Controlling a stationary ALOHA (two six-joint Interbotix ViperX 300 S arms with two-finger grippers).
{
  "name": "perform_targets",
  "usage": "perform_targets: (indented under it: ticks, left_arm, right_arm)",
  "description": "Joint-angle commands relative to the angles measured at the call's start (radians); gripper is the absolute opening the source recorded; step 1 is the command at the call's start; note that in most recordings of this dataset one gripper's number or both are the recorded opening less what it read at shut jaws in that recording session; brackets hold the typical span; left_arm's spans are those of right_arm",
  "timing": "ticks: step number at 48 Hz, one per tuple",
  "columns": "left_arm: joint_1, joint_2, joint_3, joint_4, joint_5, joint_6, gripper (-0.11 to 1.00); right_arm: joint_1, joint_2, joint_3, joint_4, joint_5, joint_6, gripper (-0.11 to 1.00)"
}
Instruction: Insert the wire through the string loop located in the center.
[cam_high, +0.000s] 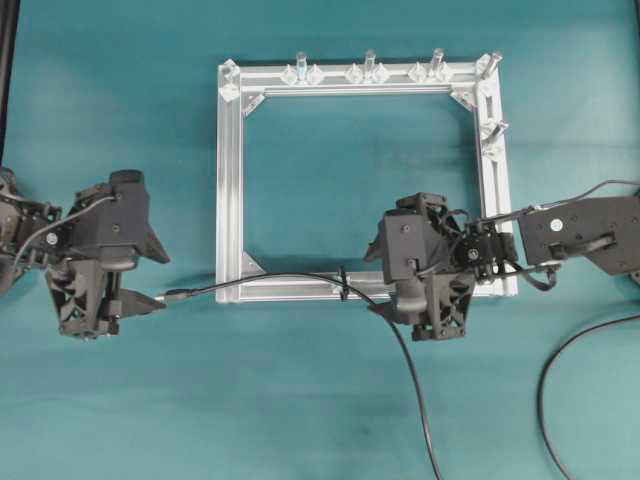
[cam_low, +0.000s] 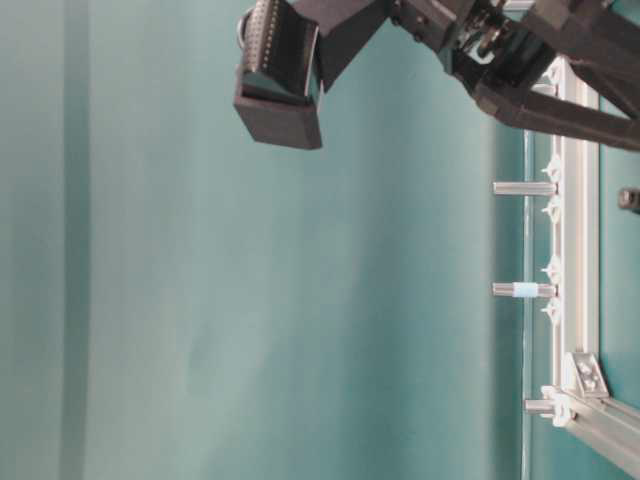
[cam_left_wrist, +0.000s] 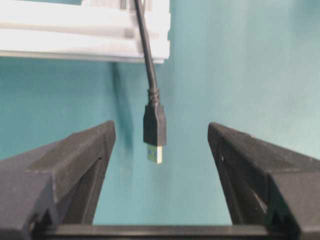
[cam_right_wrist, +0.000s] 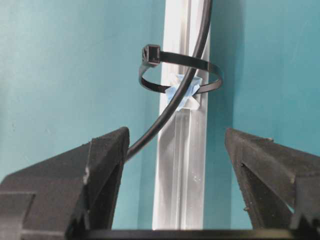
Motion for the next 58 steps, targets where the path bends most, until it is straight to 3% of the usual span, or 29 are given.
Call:
perform_targets:
  ticks: [1, 8, 17, 27, 43, 58]
  left_arm:
    - [0.005, -0.028, -0.009, 0.005, -0.023, 0.032, 0.75]
    - [0.028, -0.066, 0.0, 0.005, -0.072, 0.094, 0.75]
    - [0.072, -0.121, 0.021, 0.005, -0.141, 0.12, 0.75]
    - [0.097, -0.198, 0.055, 0.005, -0.175, 0.13, 0.75]
    - [0.103, -0.342, 0.104, 0.005, -0.175, 0.13, 0.75]
    - [0.12, -0.443, 0.137, 0.005, -0.175, 0.146, 0.75]
  right_arm:
    - [0.003, -0.043, -0.008, 0.0, -0.008, 0.0, 0.78]
    - [0.002, -0.081, 0.005, 0.0, -0.009, 0.0, 0.78]
    - [-0.003, -0.141, 0.038, -0.002, -0.011, 0.0, 0.78]
    - [-0.008, -0.215, 0.091, 0.0, -0.057, 0.0, 0.78]
    - [-0.009, -0.328, 0.201, 0.0, -0.265, 0.0, 0.78]
    - [-0.011, -0.388, 0.261, 0.0, -0.282, -0.002, 0.78]
